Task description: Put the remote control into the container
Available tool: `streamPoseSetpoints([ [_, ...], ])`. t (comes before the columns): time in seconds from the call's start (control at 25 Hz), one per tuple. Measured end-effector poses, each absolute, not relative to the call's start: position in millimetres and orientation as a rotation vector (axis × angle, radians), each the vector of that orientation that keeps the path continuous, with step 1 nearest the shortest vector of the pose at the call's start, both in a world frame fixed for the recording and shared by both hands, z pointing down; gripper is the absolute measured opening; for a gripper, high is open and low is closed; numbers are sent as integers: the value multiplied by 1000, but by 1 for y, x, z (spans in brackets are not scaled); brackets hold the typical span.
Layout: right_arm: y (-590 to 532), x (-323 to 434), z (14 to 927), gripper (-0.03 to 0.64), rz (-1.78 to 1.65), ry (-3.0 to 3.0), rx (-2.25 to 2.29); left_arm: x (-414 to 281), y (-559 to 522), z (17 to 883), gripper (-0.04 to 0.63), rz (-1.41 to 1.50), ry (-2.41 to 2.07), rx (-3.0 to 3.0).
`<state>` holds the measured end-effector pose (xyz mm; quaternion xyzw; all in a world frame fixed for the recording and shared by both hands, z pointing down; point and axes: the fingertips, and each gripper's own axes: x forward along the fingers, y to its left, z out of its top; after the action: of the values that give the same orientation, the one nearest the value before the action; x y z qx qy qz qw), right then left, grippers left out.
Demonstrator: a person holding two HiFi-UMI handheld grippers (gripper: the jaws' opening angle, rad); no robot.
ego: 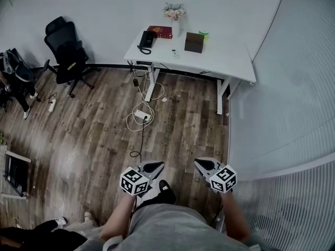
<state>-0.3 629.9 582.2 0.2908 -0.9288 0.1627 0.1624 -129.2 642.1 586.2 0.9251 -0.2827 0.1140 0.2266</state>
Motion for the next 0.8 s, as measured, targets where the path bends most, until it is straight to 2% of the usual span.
streamPoseSetpoints([
  [0.68,552,-8,566,18,533,-2691,861,-136,555,568,0,282,-761,2592],
  [0.8,541,-12,564,37,533,-2696,849,-137,545,566,0,293,-753,2602],
])
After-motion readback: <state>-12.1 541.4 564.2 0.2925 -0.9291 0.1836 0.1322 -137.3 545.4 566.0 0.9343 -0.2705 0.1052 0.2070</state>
